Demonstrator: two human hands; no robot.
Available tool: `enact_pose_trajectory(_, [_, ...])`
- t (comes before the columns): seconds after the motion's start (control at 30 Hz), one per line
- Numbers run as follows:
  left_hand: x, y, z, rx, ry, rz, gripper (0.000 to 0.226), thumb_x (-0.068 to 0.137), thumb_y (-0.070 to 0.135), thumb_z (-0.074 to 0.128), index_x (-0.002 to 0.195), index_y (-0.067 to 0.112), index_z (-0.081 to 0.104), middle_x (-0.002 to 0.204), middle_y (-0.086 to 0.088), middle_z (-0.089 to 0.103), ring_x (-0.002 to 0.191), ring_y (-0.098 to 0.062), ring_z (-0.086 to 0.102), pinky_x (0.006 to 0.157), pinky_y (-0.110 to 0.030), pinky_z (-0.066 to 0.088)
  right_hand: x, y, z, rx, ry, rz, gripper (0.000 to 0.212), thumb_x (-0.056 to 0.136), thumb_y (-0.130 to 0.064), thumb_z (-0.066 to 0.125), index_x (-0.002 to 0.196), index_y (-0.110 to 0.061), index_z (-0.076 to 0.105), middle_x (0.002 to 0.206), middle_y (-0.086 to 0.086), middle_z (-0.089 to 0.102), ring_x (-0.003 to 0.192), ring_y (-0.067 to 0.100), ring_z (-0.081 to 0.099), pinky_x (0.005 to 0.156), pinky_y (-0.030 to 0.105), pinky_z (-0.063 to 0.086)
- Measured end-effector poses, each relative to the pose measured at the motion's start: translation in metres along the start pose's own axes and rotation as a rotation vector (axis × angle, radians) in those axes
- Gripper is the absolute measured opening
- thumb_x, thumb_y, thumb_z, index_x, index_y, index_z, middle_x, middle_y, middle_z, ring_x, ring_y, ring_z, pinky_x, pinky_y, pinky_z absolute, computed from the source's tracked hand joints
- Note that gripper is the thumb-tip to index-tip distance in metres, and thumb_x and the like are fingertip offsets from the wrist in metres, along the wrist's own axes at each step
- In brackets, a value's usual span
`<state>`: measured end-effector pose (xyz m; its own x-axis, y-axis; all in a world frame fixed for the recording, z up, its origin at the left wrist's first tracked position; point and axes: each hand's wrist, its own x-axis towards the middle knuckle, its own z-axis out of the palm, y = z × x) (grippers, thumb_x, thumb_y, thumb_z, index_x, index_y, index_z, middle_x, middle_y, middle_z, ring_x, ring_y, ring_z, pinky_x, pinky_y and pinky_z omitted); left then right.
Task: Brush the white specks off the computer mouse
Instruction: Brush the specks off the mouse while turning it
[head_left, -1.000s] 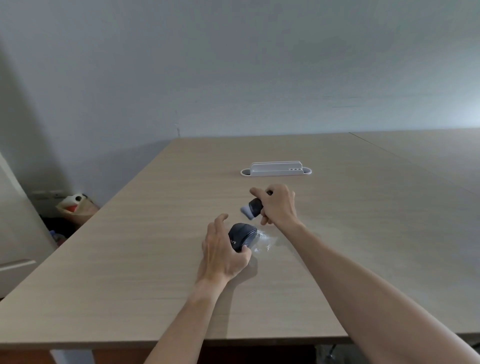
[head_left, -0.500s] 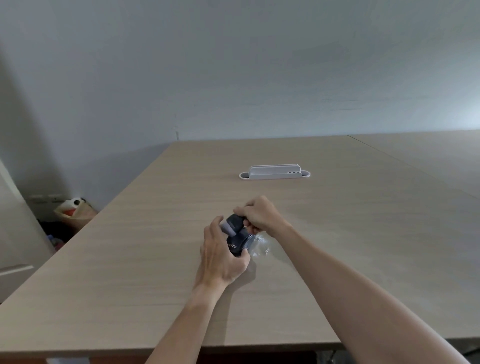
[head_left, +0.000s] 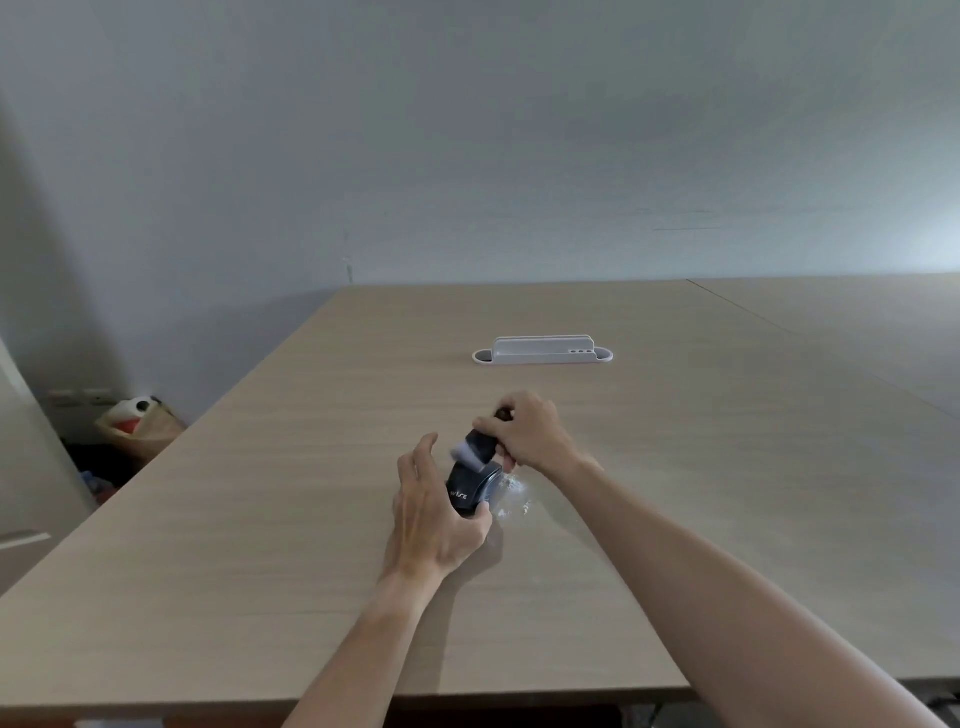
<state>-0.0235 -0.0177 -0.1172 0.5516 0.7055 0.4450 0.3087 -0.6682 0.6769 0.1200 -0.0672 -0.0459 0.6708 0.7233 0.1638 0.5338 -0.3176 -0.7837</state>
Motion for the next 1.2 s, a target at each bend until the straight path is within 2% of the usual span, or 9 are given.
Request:
enact_pose_trajectory(0.13, [-0.002, 0.001, 0.0, -0.009, -0.016, -0.035, 0.092, 0.064, 0.037, 0.074, 0.141, 0.025, 0.024, 0.135, 0.002, 0.034, 0.11, -0.024, 0.054, 0.093, -0.045, 0.048, -0.005, 0.005, -0.014, 0.118, 0.293, 0.037, 0.037, 0.086, -0.025, 0.061, 0.064, 0.005, 0.058, 0.055, 0.019, 0.058, 0.046, 0.026, 0.055, 0.052, 0.03, 0.044])
enact_pose_trajectory(0.27, [0.0, -0.001, 0.0, 0.008, -0.009, -0.011, 0.088, 0.063, 0.04, 0.069, 0.138, 0.022, 0.028, 0.128, 0.001, 0.038, 0.109, -0.023, 0.052, 0.088, -0.043, 0.05, -0.017, 0.016, -0.023, 0.442, -0.014, 0.189, 0.029, 0.086, -0.016, 0.061, 0.06, -0.01, 0.05, 0.048, 0.008, 0.048, 0.038, 0.021, 0.045, 0.045, 0.028, 0.036])
enact_pose_trajectory(0.37, [0.0, -0.003, 0.001, -0.001, -0.002, 0.01, 0.087, 0.059, 0.045, 0.064, 0.136, 0.018, 0.031, 0.123, 0.0, 0.041, 0.114, -0.018, 0.044, 0.086, -0.042, 0.05, -0.022, 0.029, -0.014, 0.39, -0.131, 0.251, 0.023, 0.089, -0.016, 0.063, 0.067, -0.01, 0.056, 0.049, 0.004, 0.05, 0.036, 0.017, 0.047, 0.043, 0.024, 0.037])
enact_pose_trajectory(0.6, [-0.002, -0.002, 0.0, -0.042, -0.003, -0.009, 0.085, 0.059, 0.048, 0.062, 0.134, 0.023, 0.032, 0.126, 0.002, 0.04, 0.104, -0.017, 0.047, 0.091, -0.042, 0.048, -0.017, 0.03, -0.019, 0.269, 0.338, 0.146, 0.026, 0.086, -0.024, 0.062, 0.078, 0.0, 0.065, 0.058, 0.009, 0.061, 0.039, 0.018, 0.054, 0.044, 0.021, 0.044])
enact_pose_trajectory(0.7, [0.0, -0.004, 0.0, -0.042, -0.013, -0.014, 0.081, 0.058, 0.04, 0.062, 0.131, 0.025, 0.032, 0.112, 0.0, 0.048, 0.094, -0.016, 0.048, 0.087, -0.041, 0.049, -0.016, 0.026, -0.022, 0.442, 0.149, 0.184, 0.025, 0.084, -0.021, 0.065, 0.07, -0.001, 0.06, 0.051, 0.009, 0.051, 0.04, 0.021, 0.045, 0.046, 0.028, 0.038])
enact_pose_trajectory(0.77, [0.001, -0.006, 0.0, -0.044, -0.027, -0.008, 0.08, 0.057, 0.041, 0.058, 0.13, 0.023, 0.032, 0.097, 0.0, 0.051, 0.089, -0.015, 0.049, 0.085, -0.039, 0.048, -0.014, 0.03, -0.017, 0.297, 0.024, 0.148, 0.02, 0.085, -0.021, 0.067, 0.073, -0.006, 0.062, 0.055, 0.009, 0.054, 0.042, 0.021, 0.048, 0.046, 0.028, 0.041])
enact_pose_trajectory(0.93, [0.003, -0.007, 0.001, -0.027, -0.043, -0.018, 0.076, 0.06, 0.02, 0.059, 0.131, 0.023, 0.031, 0.09, 0.004, 0.051, 0.093, -0.018, 0.049, 0.093, -0.041, 0.044, -0.001, 0.028, -0.016, 0.072, 0.252, 0.023, 0.023, 0.088, -0.024, 0.065, 0.081, -0.002, 0.064, 0.078, 0.018, 0.069, 0.067, 0.035, 0.067, 0.066, 0.036, 0.054])
enact_pose_trajectory(1.03, [0.003, -0.009, 0.002, 0.013, -0.031, 0.006, 0.074, 0.06, 0.02, 0.058, 0.13, 0.022, 0.035, 0.094, 0.003, 0.053, 0.098, -0.022, 0.052, 0.094, -0.042, 0.042, 0.0, 0.014, -0.014, 0.114, 0.145, 0.082, 0.029, 0.089, -0.025, 0.059, 0.083, 0.003, 0.065, 0.065, 0.02, 0.069, 0.048, 0.024, 0.063, 0.044, 0.021, 0.045])
enact_pose_trajectory(1.2, [0.003, -0.006, 0.001, 0.011, -0.023, 0.024, 0.076, 0.063, 0.01, 0.063, 0.133, 0.014, 0.035, 0.098, 0.001, 0.054, 0.094, -0.021, 0.053, 0.092, -0.039, 0.044, 0.002, -0.001, 0.01, 0.133, 0.008, 0.077, 0.029, 0.085, -0.019, 0.067, 0.072, 0.006, 0.059, 0.052, 0.012, 0.059, 0.035, 0.024, 0.055, 0.035, 0.023, 0.041])
